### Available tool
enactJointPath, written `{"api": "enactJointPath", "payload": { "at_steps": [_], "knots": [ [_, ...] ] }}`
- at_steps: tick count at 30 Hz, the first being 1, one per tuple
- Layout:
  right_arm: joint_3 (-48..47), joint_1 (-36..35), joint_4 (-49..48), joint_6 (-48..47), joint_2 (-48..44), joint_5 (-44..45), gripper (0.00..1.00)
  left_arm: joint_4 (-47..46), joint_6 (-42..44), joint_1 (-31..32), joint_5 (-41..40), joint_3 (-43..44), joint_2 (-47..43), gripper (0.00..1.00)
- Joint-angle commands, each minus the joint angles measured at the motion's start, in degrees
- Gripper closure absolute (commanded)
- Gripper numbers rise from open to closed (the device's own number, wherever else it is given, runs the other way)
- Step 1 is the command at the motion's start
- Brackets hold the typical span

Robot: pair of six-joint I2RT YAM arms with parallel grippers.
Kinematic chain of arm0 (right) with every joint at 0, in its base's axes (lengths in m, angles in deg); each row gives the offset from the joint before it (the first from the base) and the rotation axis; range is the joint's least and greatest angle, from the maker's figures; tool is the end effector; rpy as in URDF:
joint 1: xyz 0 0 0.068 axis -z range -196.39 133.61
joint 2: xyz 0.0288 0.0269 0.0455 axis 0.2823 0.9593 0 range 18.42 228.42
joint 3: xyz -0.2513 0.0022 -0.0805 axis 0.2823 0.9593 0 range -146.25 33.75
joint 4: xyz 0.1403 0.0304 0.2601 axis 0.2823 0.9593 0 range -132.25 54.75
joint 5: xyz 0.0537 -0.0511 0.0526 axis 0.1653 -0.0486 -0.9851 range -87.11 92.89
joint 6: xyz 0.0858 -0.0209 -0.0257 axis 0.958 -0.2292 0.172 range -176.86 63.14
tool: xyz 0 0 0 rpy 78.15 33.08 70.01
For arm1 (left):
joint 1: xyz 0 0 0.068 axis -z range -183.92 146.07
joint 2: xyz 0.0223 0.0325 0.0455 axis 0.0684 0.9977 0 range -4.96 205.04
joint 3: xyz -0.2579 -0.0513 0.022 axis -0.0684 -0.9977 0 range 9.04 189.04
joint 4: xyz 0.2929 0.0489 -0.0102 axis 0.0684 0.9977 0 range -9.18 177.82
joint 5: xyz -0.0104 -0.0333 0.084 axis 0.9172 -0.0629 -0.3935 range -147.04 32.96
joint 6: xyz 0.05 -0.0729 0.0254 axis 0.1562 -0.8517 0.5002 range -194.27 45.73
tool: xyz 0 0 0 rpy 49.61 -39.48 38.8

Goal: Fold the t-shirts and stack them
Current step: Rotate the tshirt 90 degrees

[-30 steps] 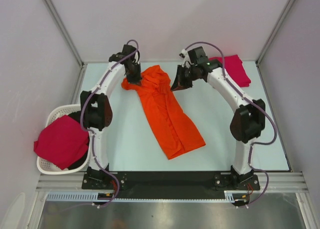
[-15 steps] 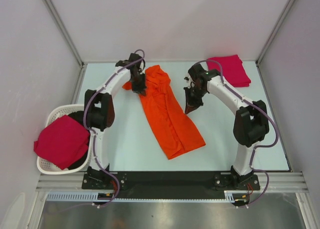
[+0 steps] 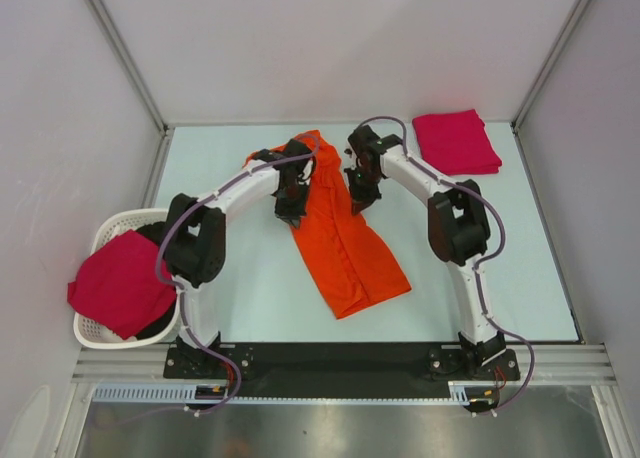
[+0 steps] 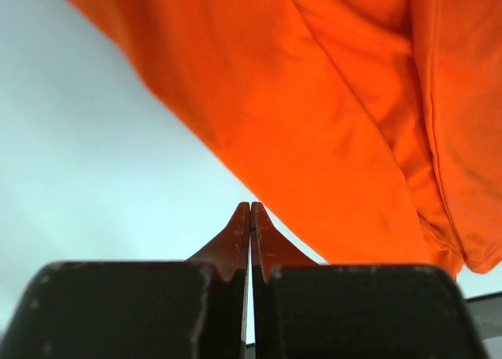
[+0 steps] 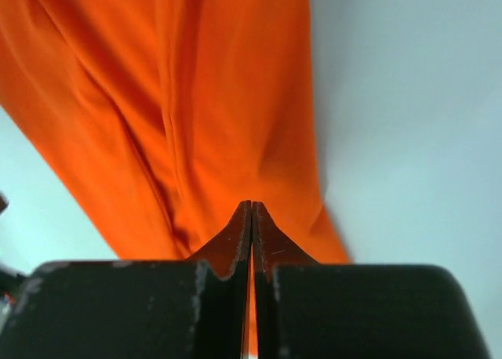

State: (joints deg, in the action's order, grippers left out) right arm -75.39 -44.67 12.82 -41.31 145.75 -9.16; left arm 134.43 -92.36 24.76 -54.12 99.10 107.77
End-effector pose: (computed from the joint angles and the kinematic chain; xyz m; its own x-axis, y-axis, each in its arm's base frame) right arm 0.4378 0.2550 0.1366 -0.9509 -0.2137 -0.2239 -0.2712 0.9239 0.2700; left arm 0.3837 -0.2147 0.1428 -0.9622 0.1729 -0.2103 0.2011 0.9721 -0.1207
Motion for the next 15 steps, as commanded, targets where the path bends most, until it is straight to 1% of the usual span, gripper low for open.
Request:
{"api": "enactJointPath", "payload": {
  "at_steps": [1, 2, 5, 8, 11, 15],
  "knots": [
    [-11.1, 0.6, -1.7, -2.8, 6.8, 2.9, 1.00, -1.8, -0.8, -1.4, -2.8, 0.7, -5.2, 1.00],
    [-14.3, 0.8, -1.4, -2.7, 8.2, 2.4, 1.00, -1.8, -0.7, -1.4, -2.8, 0.8, -4.6, 1.00],
    [-19.9, 1.0, -0.2, -2.9, 12.3, 2.5, 1.00, -2.5, -1.2, -1.6, -2.2, 1.0, -3.0, 1.00],
    [-22.1, 1.2, 0.2, -3.0, 15.1, 2.1, 1.00, -4.4, -2.0, -1.5, -0.9, 0.8, -1.5, 1.00],
    [-22.0, 1.4, 0.2, -3.2, 17.1, 2.0, 1.00, -4.6, -3.0, -1.6, 0.2, 1.3, 2.1, 1.00],
    [-19.3, 1.0, 0.0, -3.4, 18.4, 1.7, 1.00, -5.4, -3.6, -1.4, 3.0, 2.4, 7.2, 1.00]
  ]
}}
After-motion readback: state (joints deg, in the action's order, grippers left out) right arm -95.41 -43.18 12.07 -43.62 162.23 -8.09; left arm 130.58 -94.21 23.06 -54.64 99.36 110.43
